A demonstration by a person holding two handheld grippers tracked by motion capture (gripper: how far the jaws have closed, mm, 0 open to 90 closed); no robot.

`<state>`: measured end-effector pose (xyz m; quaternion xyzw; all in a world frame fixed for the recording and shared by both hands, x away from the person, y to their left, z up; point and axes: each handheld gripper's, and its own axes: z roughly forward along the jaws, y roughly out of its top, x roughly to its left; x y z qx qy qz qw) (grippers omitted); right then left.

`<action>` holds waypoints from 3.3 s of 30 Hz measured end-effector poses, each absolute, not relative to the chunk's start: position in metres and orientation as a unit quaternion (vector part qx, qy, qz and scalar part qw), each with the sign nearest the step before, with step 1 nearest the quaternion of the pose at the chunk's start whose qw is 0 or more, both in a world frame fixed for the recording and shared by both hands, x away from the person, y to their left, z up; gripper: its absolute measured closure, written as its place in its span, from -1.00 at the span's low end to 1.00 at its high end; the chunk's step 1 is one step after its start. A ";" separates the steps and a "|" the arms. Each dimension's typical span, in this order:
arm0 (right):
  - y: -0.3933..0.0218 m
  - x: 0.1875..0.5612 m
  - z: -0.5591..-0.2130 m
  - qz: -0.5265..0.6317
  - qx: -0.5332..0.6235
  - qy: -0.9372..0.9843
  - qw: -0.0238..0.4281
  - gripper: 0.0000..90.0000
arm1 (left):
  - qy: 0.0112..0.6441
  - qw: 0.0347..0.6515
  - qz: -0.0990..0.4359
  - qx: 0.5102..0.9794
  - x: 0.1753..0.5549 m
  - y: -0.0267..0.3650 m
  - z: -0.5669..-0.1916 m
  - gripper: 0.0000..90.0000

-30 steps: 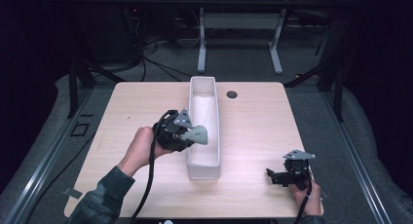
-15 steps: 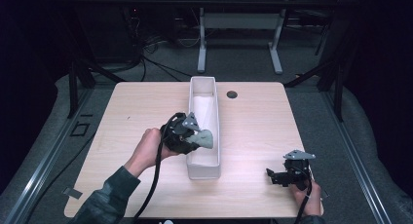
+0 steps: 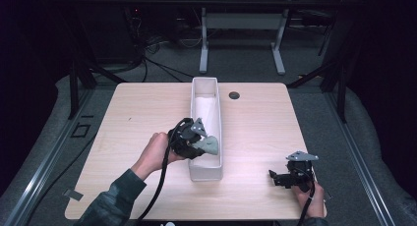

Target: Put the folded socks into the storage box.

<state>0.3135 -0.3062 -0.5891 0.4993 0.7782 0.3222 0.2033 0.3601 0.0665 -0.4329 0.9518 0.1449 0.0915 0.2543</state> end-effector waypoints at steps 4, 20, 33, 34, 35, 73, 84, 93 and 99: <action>-0.306 0.314 -0.589 0.322 0.499 0.778 0.203 -1.00 | 0.146 0.249 0.086 0.953 0.361 0.064 -0.439 0.43; -0.306 0.314 -0.589 0.323 0.499 0.778 0.204 -1.00 | 0.148 0.235 0.063 0.958 0.363 0.061 -0.454 0.42; -0.306 0.314 -0.589 0.323 0.499 0.778 0.204 -1.00 | 0.150 0.223 0.052 0.962 0.365 0.058 -0.462 0.40; -0.306 0.314 -0.589 0.322 0.499 0.778 0.204 -1.00 | 0.147 0.221 0.053 0.963 0.366 0.058 -0.462 0.40; -0.306 0.314 -0.589 0.322 0.499 0.778 0.203 -1.00 | 0.148 0.219 0.051 0.963 0.366 0.057 -0.463 0.40; -0.306 0.314 -0.589 0.322 0.499 0.778 0.203 -1.00 | 0.157 0.171 0.024 0.972 0.376 0.045 -0.481 0.28; -0.306 0.314 -0.589 0.322 0.499 0.778 0.203 -1.00 | 0.154 0.165 0.027 0.974 0.377 0.044 -0.481 0.18; -0.306 0.314 -0.589 0.323 0.499 0.778 0.203 -1.00 | 0.160 0.160 0.041 0.973 0.377 0.043 -0.480 0.00; -0.306 0.314 -0.589 0.323 0.499 0.778 0.203 -1.00 | 0.164 0.171 0.051 0.970 0.376 0.044 -0.475 -0.18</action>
